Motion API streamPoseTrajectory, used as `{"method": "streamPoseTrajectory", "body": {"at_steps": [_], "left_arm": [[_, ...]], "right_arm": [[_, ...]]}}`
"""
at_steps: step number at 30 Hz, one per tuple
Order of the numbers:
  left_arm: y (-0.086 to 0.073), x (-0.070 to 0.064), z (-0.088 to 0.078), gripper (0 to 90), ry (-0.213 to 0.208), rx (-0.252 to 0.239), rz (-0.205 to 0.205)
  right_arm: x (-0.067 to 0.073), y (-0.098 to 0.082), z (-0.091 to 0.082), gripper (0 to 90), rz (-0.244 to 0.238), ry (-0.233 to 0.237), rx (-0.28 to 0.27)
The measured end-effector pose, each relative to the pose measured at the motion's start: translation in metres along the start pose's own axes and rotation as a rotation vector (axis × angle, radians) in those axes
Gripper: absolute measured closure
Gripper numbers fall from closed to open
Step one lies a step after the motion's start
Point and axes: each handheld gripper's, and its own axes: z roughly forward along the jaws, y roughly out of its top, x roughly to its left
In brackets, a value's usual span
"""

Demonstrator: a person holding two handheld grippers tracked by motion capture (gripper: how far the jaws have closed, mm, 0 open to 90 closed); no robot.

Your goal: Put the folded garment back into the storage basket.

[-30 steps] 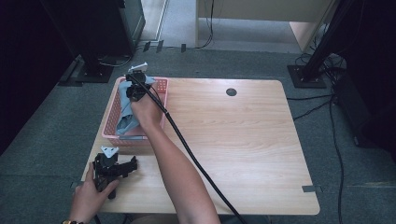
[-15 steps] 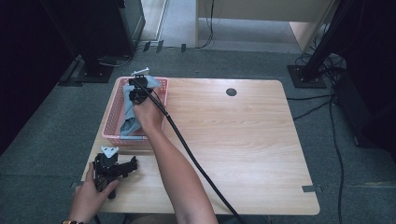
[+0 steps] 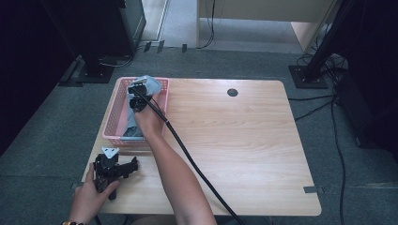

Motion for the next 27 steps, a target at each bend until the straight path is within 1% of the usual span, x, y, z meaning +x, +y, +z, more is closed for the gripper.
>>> {"method": "streamPoseTrajectory", "body": {"at_steps": [2, 4, 7, 13, 19, 20, 21, 22, 23, 24, 25, 27], "left_arm": [[0.0, 0.0, 0.0, 0.0, 0.0, -0.001, -0.001], [0.0, 0.0, 0.0, 0.0, 0.0, -0.001, 0.0], [0.0, 0.0, 0.0, 0.0, 0.0, -0.001, 0.0], [0.0, 0.0, 0.0, 0.0, 0.0, -0.001, 0.001], [0.0, 0.0, 0.0, 0.0, 0.001, -0.001, 0.002], [0.0, 0.0, 0.0, 0.0, 0.001, -0.001, 0.001], [0.0, 0.0, 0.0, 0.0, 0.001, -0.001, 0.001], [0.0, 0.0, 0.0, 0.0, 0.0, -0.001, 0.0], [0.0, 0.0, 0.0, 0.0, 0.0, -0.001, 0.0], [0.0, 0.0, 0.0, 0.0, 0.0, -0.001, -0.001], [0.0, 0.0, 0.0, 0.0, 0.0, -0.001, 0.0], [0.0, 0.0, 0.0, 0.0, 0.0, -0.001, -0.001]], "right_arm": [[-0.001, -0.002, 0.003, 70.1, -0.004, -0.005, 0.003], [-0.002, -0.004, 0.006, 70.1, -0.001, 0.0, 0.001], [0.0, -0.006, 0.008, 70.0, -0.016, -0.001, 0.002], [0.0, -0.009, 0.012, 69.5, -0.023, 0.0, 0.004], [0.001, -0.012, 0.017, 67.9, -0.029, 0.003, 0.023], [0.001, -0.013, 0.019, 64.8, -0.036, 0.01, 0.035], [0.001, -0.013, 0.019, 64.8, -0.036, 0.01, 0.035], [0.001, -0.014, 0.021, 56.9, -0.037, 0.031, 0.045], [0.001, -0.014, 0.021, 56.9, -0.037, 0.031, 0.045], [0.0, -0.015, 0.021, 54.0, -0.039, 0.036, 0.062], [0.0, -0.015, 0.021, 54.0, -0.039, 0.036, 0.062], [-0.001, -0.015, 0.021, 49.5, -0.034, 0.033, 0.079]]}}
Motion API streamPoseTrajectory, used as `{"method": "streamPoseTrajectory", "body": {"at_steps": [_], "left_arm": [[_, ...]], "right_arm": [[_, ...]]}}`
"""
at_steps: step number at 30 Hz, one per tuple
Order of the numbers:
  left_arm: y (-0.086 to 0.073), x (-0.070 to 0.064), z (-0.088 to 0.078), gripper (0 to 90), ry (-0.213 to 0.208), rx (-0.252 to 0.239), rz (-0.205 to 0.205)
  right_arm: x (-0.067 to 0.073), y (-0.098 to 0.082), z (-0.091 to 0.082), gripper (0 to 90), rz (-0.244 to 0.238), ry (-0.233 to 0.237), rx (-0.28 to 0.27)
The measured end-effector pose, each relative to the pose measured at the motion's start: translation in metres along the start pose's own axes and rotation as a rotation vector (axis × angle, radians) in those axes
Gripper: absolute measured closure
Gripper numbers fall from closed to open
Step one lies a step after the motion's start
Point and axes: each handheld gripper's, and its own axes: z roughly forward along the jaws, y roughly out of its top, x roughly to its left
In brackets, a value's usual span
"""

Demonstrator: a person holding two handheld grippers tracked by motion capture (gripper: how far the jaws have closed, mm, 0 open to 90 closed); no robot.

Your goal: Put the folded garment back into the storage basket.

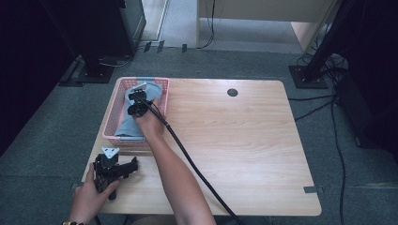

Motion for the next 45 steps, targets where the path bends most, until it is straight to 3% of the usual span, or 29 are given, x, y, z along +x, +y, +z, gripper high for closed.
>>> {"method": "streamPoseTrajectory", "body": {"at_steps": [1, 2, 3, 4, 5, 7, 10, 16, 22, 30, 45], "left_arm": [[0.0, 0.0, 0.0, 0.0, 0.0, 0.0, 0.0], [0.0, 0.0, 0.0, 0.0, 0.0, 0.0, 0.0], [0.0, 0.0, 0.0, 0.0, 0.0, 0.0, 0.0], [0.0, 0.0, 0.0, 0.0, 0.0, 0.0, 0.0], [0.0, 0.0, 0.0, 0.0, 0.0, 0.0, 0.0], [0.0, 0.0, 0.0, 0.0, 0.0, 0.0, 0.0], [0.0, 0.0, 0.0, 0.0, 0.0, 0.0, 0.0], [0.0, 0.0, 0.0, 0.0, 0.0, -0.001, -0.001], [0.0, 0.0, 0.0, 0.0, 0.0, -0.001, 0.0], [0.0, 0.0, 0.0, 0.0, -0.001, -0.001, -0.001], [0.0, 0.0, 0.0, 0.0, -0.001, 0.0, 0.0]], "right_arm": [[0.0, 0.0, 0.0, 45.1, -0.003, -0.001, 0.003], [-0.001, 0.001, 0.0, 33.7, -0.007, 0.01, 0.011], [-0.001, 0.001, 0.0, 33.7, -0.007, 0.01, 0.011], [-0.003, 0.001, -0.001, 24.1, -0.016, 0.02, 0.015], [-0.003, 0.001, -0.001, 24.1, -0.016, 0.02, 0.015], [-0.006, 0.001, -0.002, 5.5, -0.064, 0.076, 0.055], [-0.007, 0.001, -0.003, 0.1, -0.076, 0.088, 0.057], [-0.012, 0.0, -0.017, 0.0, -0.046, 0.097, -0.045], [-0.017, 0.0, -0.027, 0.0, -0.032, 0.108, -0.066], [-0.024, -0.005, -0.035, 0.0, -0.053, 0.106, -0.063], [-0.049, -0.018, -0.06, 0.0, -0.051, 0.076, -0.136]]}}
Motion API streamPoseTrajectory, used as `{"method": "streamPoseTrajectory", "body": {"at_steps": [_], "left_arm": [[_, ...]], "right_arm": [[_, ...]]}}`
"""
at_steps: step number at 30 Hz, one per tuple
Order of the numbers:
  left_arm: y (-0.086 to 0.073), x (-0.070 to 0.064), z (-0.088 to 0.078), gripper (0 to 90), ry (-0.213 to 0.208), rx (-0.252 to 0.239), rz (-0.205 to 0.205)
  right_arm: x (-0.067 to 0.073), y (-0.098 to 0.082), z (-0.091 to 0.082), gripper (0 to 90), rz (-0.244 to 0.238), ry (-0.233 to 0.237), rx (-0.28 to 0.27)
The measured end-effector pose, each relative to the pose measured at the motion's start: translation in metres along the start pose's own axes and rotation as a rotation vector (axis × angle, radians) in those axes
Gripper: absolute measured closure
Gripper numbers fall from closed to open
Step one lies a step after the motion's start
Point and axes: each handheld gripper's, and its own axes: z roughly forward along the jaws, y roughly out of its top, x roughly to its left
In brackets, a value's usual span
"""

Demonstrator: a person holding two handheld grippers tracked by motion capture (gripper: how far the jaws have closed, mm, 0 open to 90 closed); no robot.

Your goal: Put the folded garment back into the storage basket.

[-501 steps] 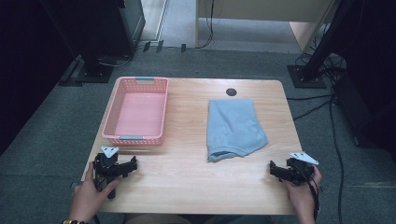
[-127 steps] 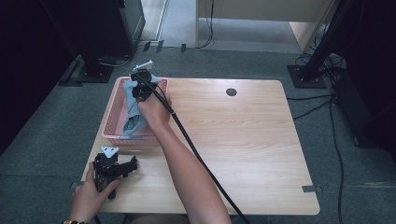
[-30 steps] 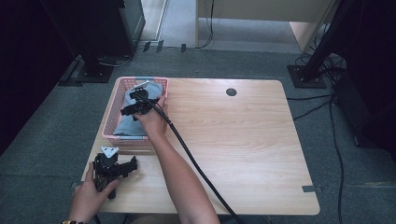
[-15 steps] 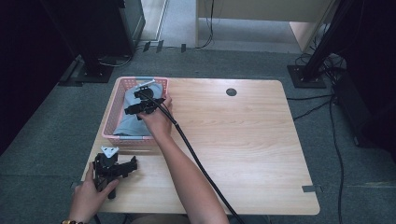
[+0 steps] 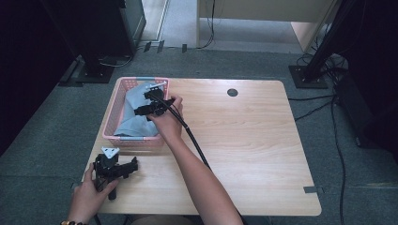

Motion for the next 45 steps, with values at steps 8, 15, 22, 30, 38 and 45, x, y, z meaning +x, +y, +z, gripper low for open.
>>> {"method": "streamPoseTrajectory", "body": {"at_steps": [8, 15, 22, 30, 38, 45], "left_arm": [[0.0, 0.0, 0.0, 0.0, 0.0, 0.002, 0.002], [0.0, 0.0, 0.0, 0.0, 0.0, 0.002, 0.002], [0.0, 0.0, 0.0, 0.0, 0.0, 0.001, 0.002], [0.0, 0.0, 0.0, 0.0, 0.0, 0.002, 0.002], [0.0, 0.0, 0.0, 0.0, 0.0, 0.002, 0.002], [0.0, 0.0, 0.0, 0.0, 0.0, 0.001, 0.002]], "right_arm": [[-0.016, -0.009, -0.01, 0.0, -0.003, -0.011, -0.009], [-0.033, -0.014, -0.019, 0.0, 0.021, -0.013, -0.023], [-0.046, -0.019, -0.026, 0.0, 0.034, -0.021, -0.03], [-0.061, -0.026, -0.029, 0.0, 0.052, -0.03, -0.033], [-0.078, -0.035, -0.03, 0.0, 0.081, -0.032, -0.047], [-0.087, -0.04, -0.031, 0.0, 0.091, -0.043, -0.043]]}}
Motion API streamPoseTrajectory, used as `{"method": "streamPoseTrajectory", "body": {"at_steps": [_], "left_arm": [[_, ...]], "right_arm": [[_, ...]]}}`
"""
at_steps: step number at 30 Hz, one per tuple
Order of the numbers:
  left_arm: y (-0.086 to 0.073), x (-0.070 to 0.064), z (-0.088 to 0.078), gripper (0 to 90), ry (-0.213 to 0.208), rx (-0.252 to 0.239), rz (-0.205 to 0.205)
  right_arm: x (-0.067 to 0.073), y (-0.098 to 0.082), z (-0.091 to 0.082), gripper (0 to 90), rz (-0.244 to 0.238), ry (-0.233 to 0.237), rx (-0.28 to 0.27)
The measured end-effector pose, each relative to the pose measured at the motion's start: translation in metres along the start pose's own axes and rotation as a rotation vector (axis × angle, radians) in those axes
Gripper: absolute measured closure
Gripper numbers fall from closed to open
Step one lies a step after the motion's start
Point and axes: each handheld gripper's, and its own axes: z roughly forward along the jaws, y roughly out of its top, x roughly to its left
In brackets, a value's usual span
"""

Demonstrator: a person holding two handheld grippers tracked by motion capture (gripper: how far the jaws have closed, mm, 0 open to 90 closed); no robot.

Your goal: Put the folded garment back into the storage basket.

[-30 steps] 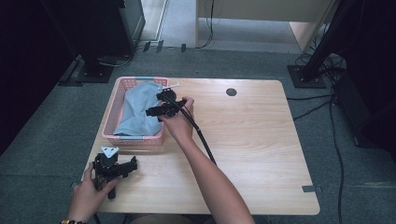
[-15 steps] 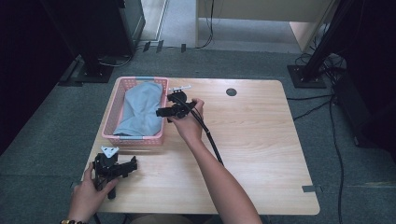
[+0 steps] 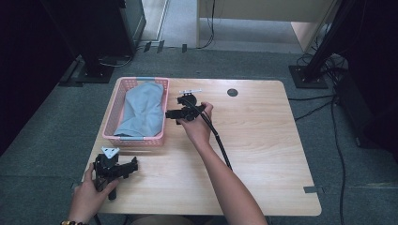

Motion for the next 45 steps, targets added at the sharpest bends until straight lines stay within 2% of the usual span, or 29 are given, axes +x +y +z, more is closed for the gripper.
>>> {"method": "streamPoseTrajectory", "body": {"at_steps": [23, 40, 45], "left_arm": [[0.0, 0.0, 0.0, 0.0, 0.0, 0.0, 0.0], [0.0, 0.0, 0.0, 0.0, 0.0, -0.001, 0.0], [0.0, 0.0, 0.0, 0.0, 0.0, -0.001, 0.0]], "right_arm": [[-0.041, -0.037, 0.006, 0.0, 0.047, -0.032, 0.021], [-0.076, -0.061, -0.001, 0.0, 0.094, -0.056, 0.022], [-0.088, -0.069, -0.005, 0.0, 0.09, -0.074, 0.024]]}}
